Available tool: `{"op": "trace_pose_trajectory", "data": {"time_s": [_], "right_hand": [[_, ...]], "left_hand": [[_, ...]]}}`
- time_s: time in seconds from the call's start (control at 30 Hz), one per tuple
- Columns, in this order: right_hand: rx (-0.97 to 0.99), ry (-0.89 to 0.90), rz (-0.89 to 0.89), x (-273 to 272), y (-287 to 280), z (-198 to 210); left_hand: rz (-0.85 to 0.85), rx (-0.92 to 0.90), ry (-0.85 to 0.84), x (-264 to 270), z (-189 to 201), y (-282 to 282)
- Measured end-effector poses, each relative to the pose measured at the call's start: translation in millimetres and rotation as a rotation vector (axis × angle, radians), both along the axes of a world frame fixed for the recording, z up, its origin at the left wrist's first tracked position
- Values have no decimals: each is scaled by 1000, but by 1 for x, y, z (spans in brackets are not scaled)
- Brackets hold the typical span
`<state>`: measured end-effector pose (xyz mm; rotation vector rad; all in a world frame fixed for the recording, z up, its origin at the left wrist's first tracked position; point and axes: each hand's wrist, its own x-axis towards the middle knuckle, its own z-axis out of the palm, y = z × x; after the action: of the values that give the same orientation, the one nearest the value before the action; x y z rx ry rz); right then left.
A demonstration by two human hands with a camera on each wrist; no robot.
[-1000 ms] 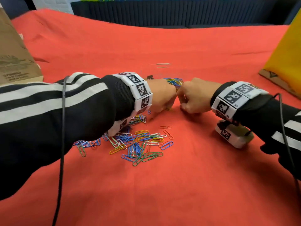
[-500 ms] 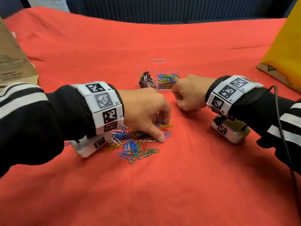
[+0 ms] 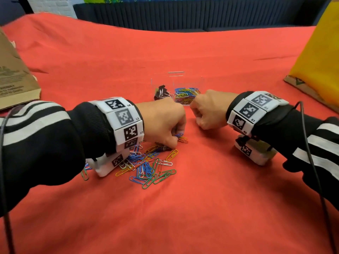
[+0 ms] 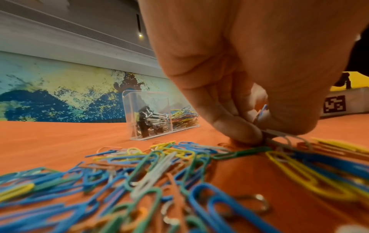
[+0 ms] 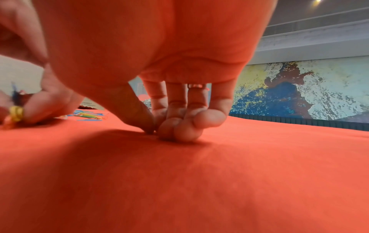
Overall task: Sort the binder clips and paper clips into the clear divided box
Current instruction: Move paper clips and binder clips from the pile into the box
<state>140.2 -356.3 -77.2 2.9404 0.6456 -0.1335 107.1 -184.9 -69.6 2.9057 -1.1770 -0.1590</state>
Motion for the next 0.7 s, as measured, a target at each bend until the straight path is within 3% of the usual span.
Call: {"op": "trace_pose_trajectory", "data": {"time_s": [0.23, 0.43, 0.53, 0.7], "right_hand": [[17, 2, -3, 0, -2, 0], [0, -7, 20, 1, -1, -2], [6, 2, 8, 1, -2, -2], [6, 11, 20, 4, -2, -3]], "left_hand": [[77, -131, -33, 24, 35, 10], [136, -323, -313, 75, 76, -18], [103, -229, -396, 96, 79, -37], [70, -83, -379, 112, 64, -48]]}}
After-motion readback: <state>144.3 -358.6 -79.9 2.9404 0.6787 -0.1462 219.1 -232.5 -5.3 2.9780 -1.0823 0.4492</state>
